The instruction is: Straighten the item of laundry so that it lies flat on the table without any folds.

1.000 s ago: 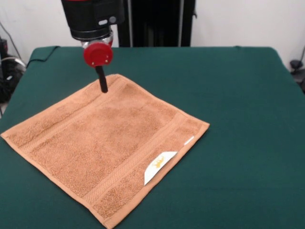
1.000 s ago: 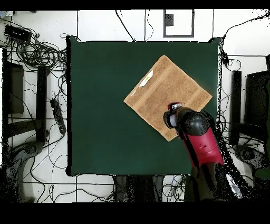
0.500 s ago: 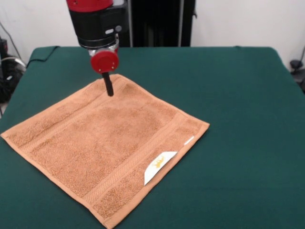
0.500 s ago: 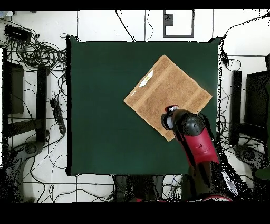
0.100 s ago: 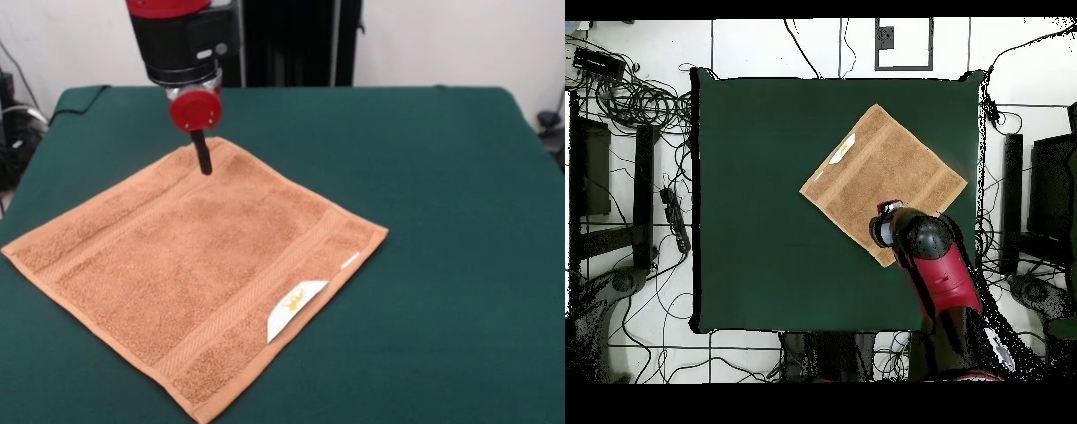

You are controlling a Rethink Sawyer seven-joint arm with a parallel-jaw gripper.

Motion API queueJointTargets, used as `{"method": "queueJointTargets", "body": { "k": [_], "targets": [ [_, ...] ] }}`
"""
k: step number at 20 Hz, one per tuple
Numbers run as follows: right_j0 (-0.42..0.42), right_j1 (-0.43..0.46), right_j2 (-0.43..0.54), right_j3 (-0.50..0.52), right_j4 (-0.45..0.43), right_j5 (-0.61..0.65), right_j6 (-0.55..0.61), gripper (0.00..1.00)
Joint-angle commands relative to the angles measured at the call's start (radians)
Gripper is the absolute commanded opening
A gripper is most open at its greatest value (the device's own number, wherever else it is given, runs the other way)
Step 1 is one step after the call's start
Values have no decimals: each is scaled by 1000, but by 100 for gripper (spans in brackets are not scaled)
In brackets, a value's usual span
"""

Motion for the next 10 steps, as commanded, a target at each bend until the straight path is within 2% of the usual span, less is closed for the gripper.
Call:
{"method": "queueJointTargets", "body": {
  "k": [1, 10],
  "targets": [
    [47, 24, 35, 94, -8, 22, 232, 100],
    [32, -5, 43, 142, -7, 12, 215, 100]
  ]
}}
